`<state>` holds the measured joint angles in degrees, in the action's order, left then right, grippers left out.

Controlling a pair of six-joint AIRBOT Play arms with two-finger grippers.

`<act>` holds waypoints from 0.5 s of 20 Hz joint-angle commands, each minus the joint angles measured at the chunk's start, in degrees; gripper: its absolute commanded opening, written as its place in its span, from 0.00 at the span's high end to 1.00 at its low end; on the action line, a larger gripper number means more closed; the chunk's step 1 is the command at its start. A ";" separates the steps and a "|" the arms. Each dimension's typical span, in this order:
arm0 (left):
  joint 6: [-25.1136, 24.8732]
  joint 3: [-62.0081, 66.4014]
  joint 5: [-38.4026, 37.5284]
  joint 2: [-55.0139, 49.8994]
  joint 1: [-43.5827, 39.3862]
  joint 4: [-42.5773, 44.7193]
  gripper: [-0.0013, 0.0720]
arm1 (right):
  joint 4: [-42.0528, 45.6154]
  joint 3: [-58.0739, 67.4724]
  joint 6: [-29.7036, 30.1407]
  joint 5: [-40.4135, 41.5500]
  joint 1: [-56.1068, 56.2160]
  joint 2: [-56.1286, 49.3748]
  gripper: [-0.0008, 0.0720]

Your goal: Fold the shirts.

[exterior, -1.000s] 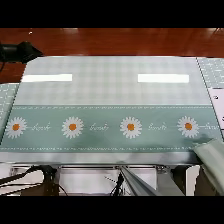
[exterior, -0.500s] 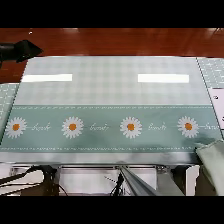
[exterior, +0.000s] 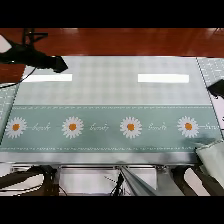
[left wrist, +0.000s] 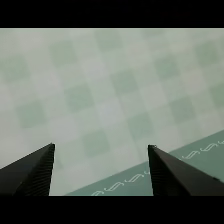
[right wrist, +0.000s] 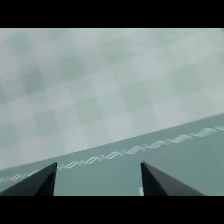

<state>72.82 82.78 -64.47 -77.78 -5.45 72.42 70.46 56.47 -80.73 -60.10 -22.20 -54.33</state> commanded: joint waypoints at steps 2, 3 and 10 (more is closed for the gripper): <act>9.70 -1.29 -3.96 -0.02 -8.02 6.47 0.00 | 8.87 8.50 -1.18 -6.73 18.93 -9.90 0.16; 10.51 -1.81 -5.22 0.24 -8.96 6.47 0.00 | 11.23 10.60 -1.79 -7.02 21.11 -10.51 0.16; 19.41 -4.59 -4.00 1.88 -12.74 10.45 0.00 | 10.97 13.27 -4.44 -9.79 22.56 -11.21 0.14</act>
<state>88.82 79.15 -67.88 -76.18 -16.88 80.42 80.79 68.84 -85.14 -68.14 -0.80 -64.99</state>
